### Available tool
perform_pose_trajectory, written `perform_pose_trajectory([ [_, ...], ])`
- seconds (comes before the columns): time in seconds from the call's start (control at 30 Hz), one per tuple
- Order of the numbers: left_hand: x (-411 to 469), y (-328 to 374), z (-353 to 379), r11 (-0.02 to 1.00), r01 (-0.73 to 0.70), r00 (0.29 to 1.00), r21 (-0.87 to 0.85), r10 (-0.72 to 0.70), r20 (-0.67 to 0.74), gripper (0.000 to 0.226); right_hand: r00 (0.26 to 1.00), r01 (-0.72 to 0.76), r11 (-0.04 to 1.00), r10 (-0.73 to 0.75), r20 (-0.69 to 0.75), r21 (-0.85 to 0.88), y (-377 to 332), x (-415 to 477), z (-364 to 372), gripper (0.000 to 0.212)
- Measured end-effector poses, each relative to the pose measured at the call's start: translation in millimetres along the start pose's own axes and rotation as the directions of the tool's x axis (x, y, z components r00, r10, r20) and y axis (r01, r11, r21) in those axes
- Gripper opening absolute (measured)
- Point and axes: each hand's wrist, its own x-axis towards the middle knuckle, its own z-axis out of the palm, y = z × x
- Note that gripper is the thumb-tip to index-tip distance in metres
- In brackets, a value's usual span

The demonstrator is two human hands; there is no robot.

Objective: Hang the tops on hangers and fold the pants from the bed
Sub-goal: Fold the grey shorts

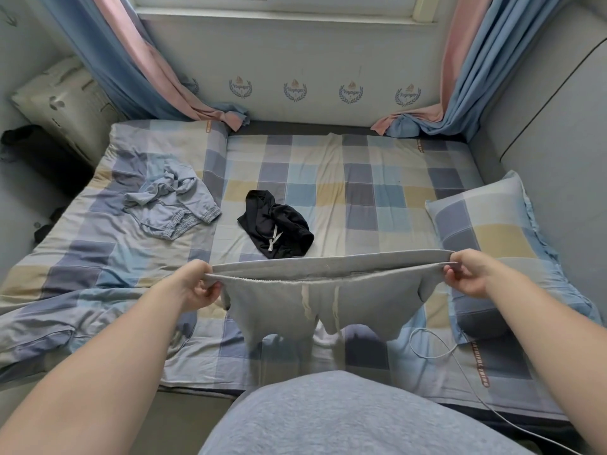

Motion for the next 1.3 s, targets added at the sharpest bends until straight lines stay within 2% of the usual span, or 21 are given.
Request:
perform_pose_trajectory([
  [0.1, -5, 9, 6, 0.997, -0.003, 0.996, -0.083, 0.01, 0.084, 0.012, 0.983, -0.081, 0.994, 0.067, 0.17, 0.078, -10, -11, -1, 0.013],
  [0.2, -13, 15, 15, 0.973, -0.008, 0.984, -0.231, 0.049, 0.169, 0.006, 0.954, -0.054, 0.986, 0.006, 0.299, 0.155, -16, -22, 6, 0.004],
  [0.3, -15, 17, 24, 0.958, -0.077, 0.97, -0.275, 0.135, 0.2, 0.016, 0.908, 0.017, 0.984, -0.088, 0.411, 0.175, -18, -25, 11, 0.016],
  [0.37, -12, 14, 31, 0.96, -0.242, 0.952, -0.141, 0.263, 0.155, 0.027, 0.876, 0.097, 0.981, -0.166, 0.453, 0.17, -16, -25, 13, 0.025],
  [0.4, -8, 11, 34, 0.934, -0.356, 0.928, -0.022, 0.356, 0.107, 0.033, 0.869, 0.159, 0.975, -0.214, 0.447, 0.158, -15, -24, 15, 0.027],
  [0.47, -4, 6, 36, 0.796, -0.542, 0.828, 0.269, 0.561, 0.007, 0.029, 0.863, 0.345, 0.936, -0.343, 0.372, 0.062, -13, -21, 17, 0.025],
  [0.53, -7, 4, 35, 0.612, -0.598, 0.712, 0.518, 0.702, -0.007, 0.007, 0.829, 0.531, 0.837, -0.48, 0.288, -0.132, -9, -17, 19, 0.017],
  [0.57, -8, 5, 35, 0.545, -0.6, 0.673, 0.586, 0.74, 0.002, 0.005, 0.8, 0.597, 0.764, -0.542, 0.257, -0.245, -8, -16, 20, 0.011],
  [0.63, -7, 6, 35, 0.498, -0.607, 0.639, 0.62, 0.769, 0.008, 0.023, 0.728, 0.667, 0.596, -0.65, 0.219, -0.447, -7, -12, 18, 0.004],
  [0.7, -9, 7, 36, 0.531, -0.616, 0.648, 0.581, 0.762, -0.01, 0.032, 0.657, 0.691, 0.464, -0.723, 0.213, -0.554, -8, -10, 15, 0.011],
  [0.8, -12, 13, 37, 0.659, -0.646, 0.701, 0.385, 0.712, -0.042, 0.019, 0.602, 0.712, 0.365, -0.757, 0.253, -0.6, -10, -12, 10, 0.019],
  [0.93, -17, 20, 39, 0.783, -0.607, 0.786, 0.134, 0.617, -0.045, 0.016, 0.594, 0.712, 0.36, -0.766, 0.244, -0.604, -11, -18, 10, 0.022],
  [1.0, -21, 23, 43, 0.795, -0.571, 0.798, 0.207, 0.596, -0.089, 0.014, 0.595, 0.71, 0.369, -0.77, 0.23, -0.599, -11, -22, 14, 0.022],
  [1.07, -28, 27, 47, 0.839, -0.48, 0.822, 0.256, 0.533, -0.203, 0.015, 0.597, 0.703, 0.369, -0.771, 0.223, -0.608, -12, -26, 19, 0.022],
  [1.1, -33, 27, 50, 0.881, -0.418, 0.857, 0.223, 0.463, -0.223, 0.018, 0.601, 0.698, 0.376, -0.77, 0.214, -0.609, -12, -28, 22, 0.022],
  [1.17, -45, 27, 59, 0.958, -0.274, 0.947, 0.088, 0.284, -0.151, 0.021, 0.639, 0.675, 0.439, -0.75, 0.172, -0.593, -13, -33, 30, 0.023],
  [1.23, -57, 26, 68, 0.983, -0.181, 0.983, 0.004, 0.181, -0.012, 0.025, 0.714, 0.626, 0.57, -0.693, 0.097, -0.533, -15, -40, 39, 0.023],
  [1.3, -65, 24, 78, 0.986, -0.162, 0.981, -0.029, 0.164, 0.108, 0.031, 0.807, 0.569, 0.738, -0.585, 0.074, -0.363, -15, -52, 49, 0.021],
])
